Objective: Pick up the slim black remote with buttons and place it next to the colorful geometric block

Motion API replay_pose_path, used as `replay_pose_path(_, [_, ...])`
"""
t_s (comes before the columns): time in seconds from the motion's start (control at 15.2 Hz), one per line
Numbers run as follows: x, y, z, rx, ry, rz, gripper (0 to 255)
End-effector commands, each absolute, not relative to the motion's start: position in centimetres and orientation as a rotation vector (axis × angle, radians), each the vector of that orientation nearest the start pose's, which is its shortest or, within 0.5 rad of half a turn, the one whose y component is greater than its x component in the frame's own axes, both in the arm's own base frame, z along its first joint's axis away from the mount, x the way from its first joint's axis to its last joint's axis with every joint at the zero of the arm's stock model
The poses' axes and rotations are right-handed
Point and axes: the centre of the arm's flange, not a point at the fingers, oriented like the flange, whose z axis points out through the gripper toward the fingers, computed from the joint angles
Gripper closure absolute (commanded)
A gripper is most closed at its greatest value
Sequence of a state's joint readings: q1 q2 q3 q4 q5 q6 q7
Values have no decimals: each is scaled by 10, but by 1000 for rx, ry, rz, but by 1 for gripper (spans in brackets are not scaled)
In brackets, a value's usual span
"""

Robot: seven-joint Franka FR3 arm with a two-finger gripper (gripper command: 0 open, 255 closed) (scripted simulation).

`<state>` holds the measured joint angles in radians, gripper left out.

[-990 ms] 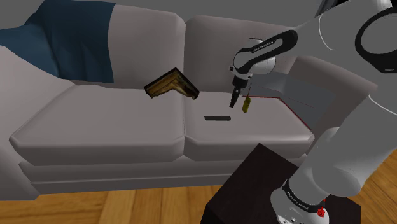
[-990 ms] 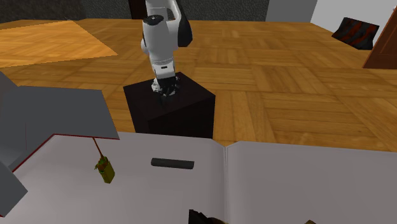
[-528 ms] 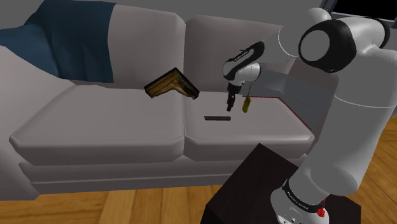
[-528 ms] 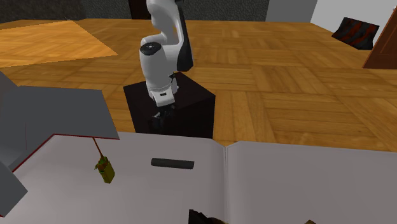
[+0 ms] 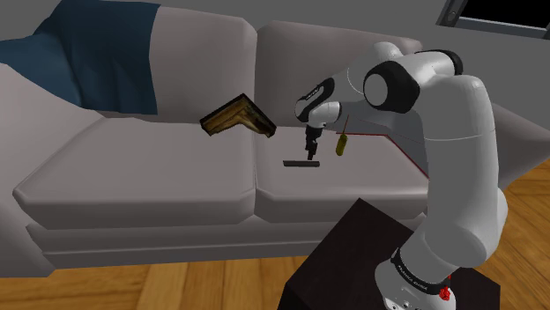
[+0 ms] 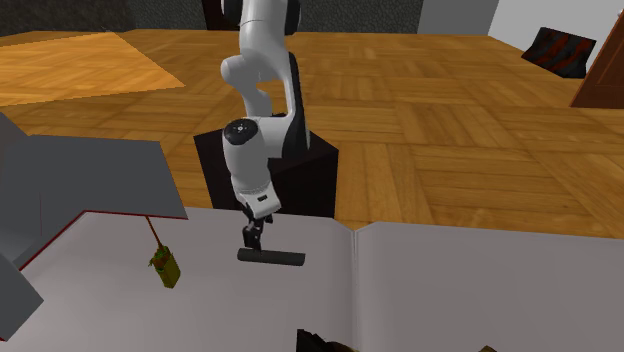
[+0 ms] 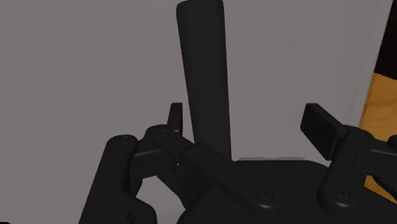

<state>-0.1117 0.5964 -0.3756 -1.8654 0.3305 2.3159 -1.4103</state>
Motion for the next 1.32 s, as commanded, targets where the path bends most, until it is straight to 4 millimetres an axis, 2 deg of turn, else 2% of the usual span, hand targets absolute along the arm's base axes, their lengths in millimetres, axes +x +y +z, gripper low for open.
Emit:
replay_pose_path(0.0, [578, -289, 186, -2828, -1160, 67, 0])
replay_pose_path(0.53, [578, -288, 142, -2823, -1171, 70, 0])
replay_pose_path(1.06, [578, -288, 142, -2822, -1171, 70, 0])
replay_pose_path(1.12, [578, -288, 142, -2822, -1171, 70, 255])
replay_pose_path(1.25, [578, -288, 142, -2822, -1171, 70, 255])
